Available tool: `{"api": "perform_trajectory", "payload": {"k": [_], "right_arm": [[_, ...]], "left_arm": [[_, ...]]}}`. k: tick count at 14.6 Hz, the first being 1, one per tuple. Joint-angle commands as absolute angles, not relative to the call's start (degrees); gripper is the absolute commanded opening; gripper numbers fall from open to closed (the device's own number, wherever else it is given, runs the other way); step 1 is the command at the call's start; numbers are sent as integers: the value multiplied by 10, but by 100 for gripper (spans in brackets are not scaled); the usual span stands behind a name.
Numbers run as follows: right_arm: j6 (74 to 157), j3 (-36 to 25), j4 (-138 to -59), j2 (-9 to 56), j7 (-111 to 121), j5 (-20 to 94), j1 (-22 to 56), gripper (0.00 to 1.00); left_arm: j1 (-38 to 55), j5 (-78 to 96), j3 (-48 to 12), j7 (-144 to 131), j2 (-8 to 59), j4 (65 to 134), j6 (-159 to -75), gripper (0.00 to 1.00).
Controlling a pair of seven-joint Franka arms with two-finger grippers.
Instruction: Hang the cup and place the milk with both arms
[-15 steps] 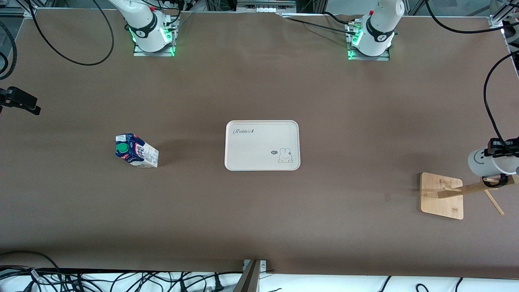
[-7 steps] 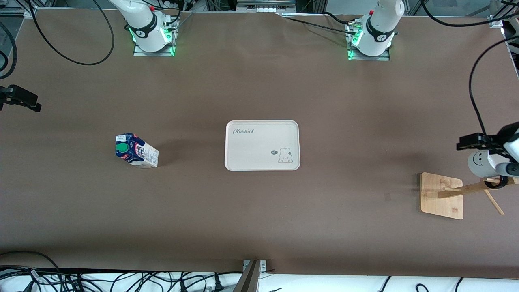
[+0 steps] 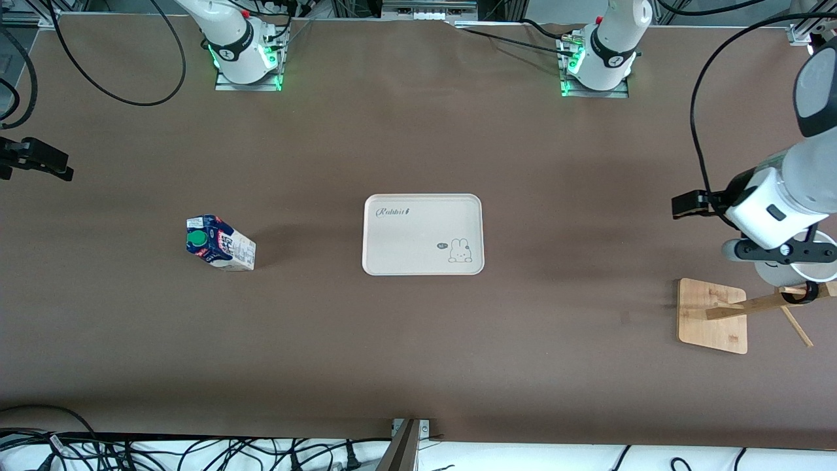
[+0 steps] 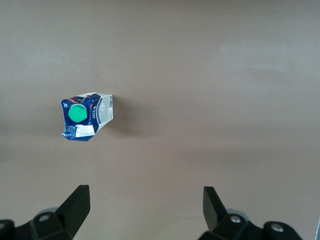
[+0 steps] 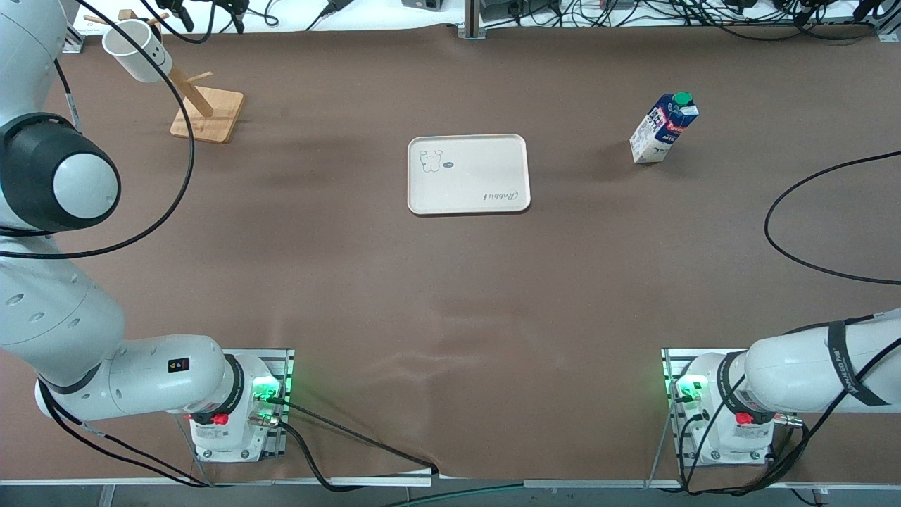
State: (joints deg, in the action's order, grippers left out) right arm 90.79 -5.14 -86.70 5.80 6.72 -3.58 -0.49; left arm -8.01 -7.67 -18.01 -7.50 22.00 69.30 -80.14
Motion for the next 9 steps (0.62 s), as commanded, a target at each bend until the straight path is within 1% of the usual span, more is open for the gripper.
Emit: {"api": "perform_trajectory", "payload": {"k": [1, 2, 3, 4, 5, 6, 9], "right_arm": [[900, -52, -860, 55, 76, -35, -4, 100], [899, -52, -860, 55, 76, -35, -4, 100], [899, -52, -860, 55, 76, -35, -4, 100], [903, -52, -860, 57, 76, -34, -4, 100], [904, -53, -860, 60, 76, -31, -5, 100], [905, -54, -860, 61, 77, -25, -6, 100], [905, -52, -860, 61, 78, -23, -5, 100]], "left_arm": [[-77, -66, -168, -73, 190, 706, -807, 100], [-76, -63, -161, -76, 163, 750, -829, 100], [-72, -58, -145, -83, 123, 803, -875, 100], [-59, -41, -122, -102, 82, 868, -928, 100], [-45, -15, -92, -131, 53, 915, -972, 100], [-35, 6, -73, -149, 36, 939, -993, 100], [-12, -1, -65, -145, -2, 974, -1009, 100]]}}
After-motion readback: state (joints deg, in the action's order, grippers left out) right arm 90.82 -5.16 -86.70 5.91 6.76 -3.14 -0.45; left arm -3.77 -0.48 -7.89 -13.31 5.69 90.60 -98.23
